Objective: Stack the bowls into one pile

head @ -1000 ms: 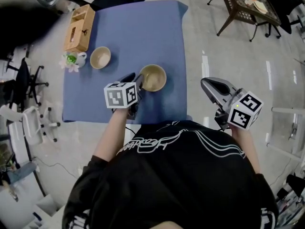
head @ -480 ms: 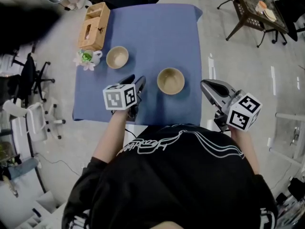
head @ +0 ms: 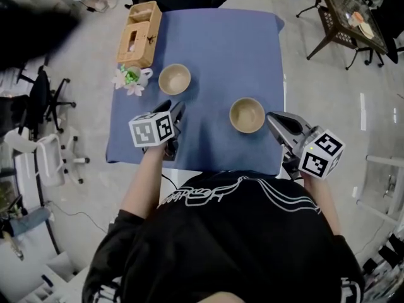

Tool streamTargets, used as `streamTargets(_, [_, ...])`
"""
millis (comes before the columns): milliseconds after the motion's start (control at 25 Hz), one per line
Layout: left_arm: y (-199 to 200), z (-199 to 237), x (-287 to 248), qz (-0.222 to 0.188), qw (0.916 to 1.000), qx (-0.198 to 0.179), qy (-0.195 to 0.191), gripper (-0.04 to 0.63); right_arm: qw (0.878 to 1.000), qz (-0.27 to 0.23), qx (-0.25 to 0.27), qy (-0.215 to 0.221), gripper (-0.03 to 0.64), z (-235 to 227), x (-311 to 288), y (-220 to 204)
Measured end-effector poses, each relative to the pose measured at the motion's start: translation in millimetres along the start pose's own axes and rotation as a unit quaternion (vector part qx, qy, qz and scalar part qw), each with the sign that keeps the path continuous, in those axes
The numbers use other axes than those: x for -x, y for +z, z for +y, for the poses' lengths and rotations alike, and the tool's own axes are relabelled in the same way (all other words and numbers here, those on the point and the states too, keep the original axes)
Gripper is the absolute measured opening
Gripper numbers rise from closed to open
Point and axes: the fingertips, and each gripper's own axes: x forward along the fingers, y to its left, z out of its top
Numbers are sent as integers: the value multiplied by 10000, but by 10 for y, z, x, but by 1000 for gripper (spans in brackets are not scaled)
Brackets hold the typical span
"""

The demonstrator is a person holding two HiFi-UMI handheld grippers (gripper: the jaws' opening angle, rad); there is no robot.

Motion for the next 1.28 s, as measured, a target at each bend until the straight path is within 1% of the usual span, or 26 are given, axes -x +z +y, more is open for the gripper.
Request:
streamTargets(240, [168,508,-46,-168,9987,260,407,190,10000,32,-45,-61,26,39,-212,12])
streamTargets(440, [321,823,-138,-296,9959,617,588,190,9999,35,-71,-140,26,23,-333,40])
streamTargets(640, [388,980,-278,-301,9945,734,683,190,9996,57,-115,-240,26,-12,-373,-3])
streamTargets(960, [388,1059,-482,-107,9936,857,724,187,9993,103,-129,-325,26,-14,-402,-36])
streamTargets(1160, [374,1113,-534,-12,9924,965,766,134,9991,150,-161,-360,26,-33,-402,-74])
streamTargets(1280, [360,1144,-542,37,9917,936,881,74,9989,135,-191,-396,26,-46,-387,-88])
